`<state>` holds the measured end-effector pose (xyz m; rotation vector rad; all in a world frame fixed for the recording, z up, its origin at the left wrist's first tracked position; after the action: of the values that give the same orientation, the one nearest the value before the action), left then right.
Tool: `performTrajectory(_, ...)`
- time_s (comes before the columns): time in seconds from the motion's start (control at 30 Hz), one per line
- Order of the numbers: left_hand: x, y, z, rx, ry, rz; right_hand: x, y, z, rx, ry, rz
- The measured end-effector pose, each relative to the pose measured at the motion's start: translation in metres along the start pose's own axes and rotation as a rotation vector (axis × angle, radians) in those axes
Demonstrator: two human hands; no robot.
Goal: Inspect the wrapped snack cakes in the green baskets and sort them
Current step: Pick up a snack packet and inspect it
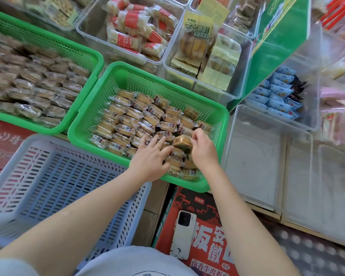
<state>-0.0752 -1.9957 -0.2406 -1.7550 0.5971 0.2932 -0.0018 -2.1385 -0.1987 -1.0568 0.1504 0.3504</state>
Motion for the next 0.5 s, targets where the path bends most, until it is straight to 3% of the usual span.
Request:
performTrajectory(0.3,0.000,0.000,0.001,-0.012,0.005,0.005,0.014,-0.002,-0.035,0.265,0.238,-0.035)
performTrajectory(0.4,0.000,0.000,0.000,-0.018,0.006,0.010,0.012,0.000,-0.052,0.556,0.373,-0.057)
performTrajectory(0.5,0.001,0.001,0.000,-0.025,0.007,0.019,0.007,0.005,-0.058,1.038,0.478,-0.085)
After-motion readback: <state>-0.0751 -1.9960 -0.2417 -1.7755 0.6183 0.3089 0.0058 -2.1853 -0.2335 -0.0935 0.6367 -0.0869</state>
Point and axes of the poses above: each hand's wrist, its own x-axis towards the middle knuckle, its own y-axis out of the palm, z = x × y, the point moved 8 cm from there along x, towards the middle knuckle, and after that the axes turned 6 degrees about z, right-handed, at the moved point
